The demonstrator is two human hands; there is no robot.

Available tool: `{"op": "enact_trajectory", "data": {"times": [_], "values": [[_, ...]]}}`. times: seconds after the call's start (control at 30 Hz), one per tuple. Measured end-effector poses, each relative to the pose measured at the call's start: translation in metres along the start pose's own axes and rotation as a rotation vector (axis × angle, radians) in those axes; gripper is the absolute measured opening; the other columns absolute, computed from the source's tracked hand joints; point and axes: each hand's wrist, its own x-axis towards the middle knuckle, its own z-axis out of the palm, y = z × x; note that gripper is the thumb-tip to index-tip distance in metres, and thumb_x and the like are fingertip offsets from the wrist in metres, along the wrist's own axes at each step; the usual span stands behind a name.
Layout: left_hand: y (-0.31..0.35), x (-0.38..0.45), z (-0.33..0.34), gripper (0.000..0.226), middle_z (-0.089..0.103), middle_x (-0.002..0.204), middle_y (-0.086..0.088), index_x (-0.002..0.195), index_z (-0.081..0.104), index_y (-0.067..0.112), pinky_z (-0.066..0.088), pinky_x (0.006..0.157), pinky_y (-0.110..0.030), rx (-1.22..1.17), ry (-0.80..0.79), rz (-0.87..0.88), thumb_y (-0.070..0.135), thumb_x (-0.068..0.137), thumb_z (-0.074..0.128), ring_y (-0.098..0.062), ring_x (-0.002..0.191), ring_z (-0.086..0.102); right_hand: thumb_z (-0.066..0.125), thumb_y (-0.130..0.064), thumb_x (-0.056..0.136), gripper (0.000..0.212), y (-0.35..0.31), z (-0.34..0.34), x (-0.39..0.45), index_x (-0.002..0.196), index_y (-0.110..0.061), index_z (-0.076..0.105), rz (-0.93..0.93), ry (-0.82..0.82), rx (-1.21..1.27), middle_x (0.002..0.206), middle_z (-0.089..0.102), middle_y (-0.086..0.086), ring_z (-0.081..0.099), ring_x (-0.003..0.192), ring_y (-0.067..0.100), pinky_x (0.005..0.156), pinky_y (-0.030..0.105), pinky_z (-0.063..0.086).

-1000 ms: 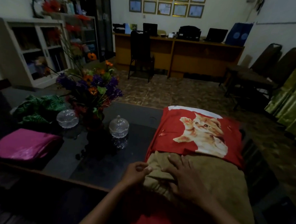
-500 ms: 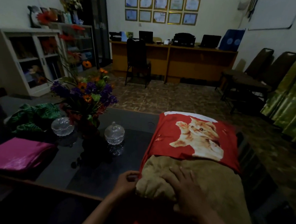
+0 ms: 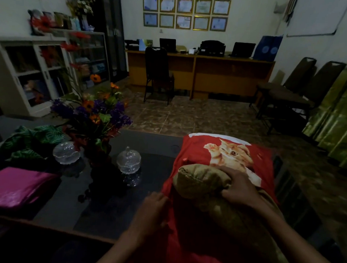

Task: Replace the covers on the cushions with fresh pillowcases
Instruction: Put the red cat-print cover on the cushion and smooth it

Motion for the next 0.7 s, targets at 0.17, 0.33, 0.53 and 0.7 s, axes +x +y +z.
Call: {"op": "enact_trajectory", "data": {"times": [0.17,0.33,0.53,0.7], "values": [[0.030,0.030,0.021,0.041,0.069,0.080,0.010,0.066,0.072,0.025,0.050,0.063,-0.016,0.331,-0.344,0.122,0.037,0.069,0.034,-0.008,0.082,0.069,0.074,-0.014,0.064,0.072,0.006,-0.005,0.002,0.131,-0.039,0.064,0.014,0.002,0.048,0.125,0.069,-0.013,0.062,0.118,0.008,0.100,0.033,0.050],[0.029,0.035,0.033,0.055,0.036,0.156,-0.010,0.143,0.048,0.008,0.028,0.110,-0.039,0.408,-0.536,-0.015,0.028,0.100,0.020,-0.028,0.145,0.028,0.074,-0.011,0.068,0.071,0.012,-0.004,0.004,0.132,-0.040,0.063,0.044,-0.008,0.054,0.125,0.069,-0.013,0.061,0.117,0.008,0.100,0.035,0.051],[0.024,0.011,0.037,0.046,0.062,0.121,0.002,0.112,0.066,0.025,0.048,0.071,-0.025,0.193,-0.410,0.051,0.033,0.078,0.037,-0.017,0.092,0.066,0.075,-0.012,0.075,0.067,0.002,-0.009,0.009,0.134,-0.040,0.059,0.042,0.048,-0.090,0.130,0.063,-0.011,0.056,0.121,0.015,0.088,0.030,0.039],[0.013,-0.014,0.026,0.073,0.049,0.108,0.016,0.104,0.048,0.032,0.030,0.068,-0.023,0.031,-0.305,0.193,0.055,0.037,0.067,-0.006,0.085,0.054,0.076,-0.017,0.076,0.076,-0.006,-0.003,0.002,0.141,-0.044,0.049,0.051,0.079,-0.205,0.137,0.052,-0.013,0.054,0.123,0.018,0.080,0.029,0.034]]}}
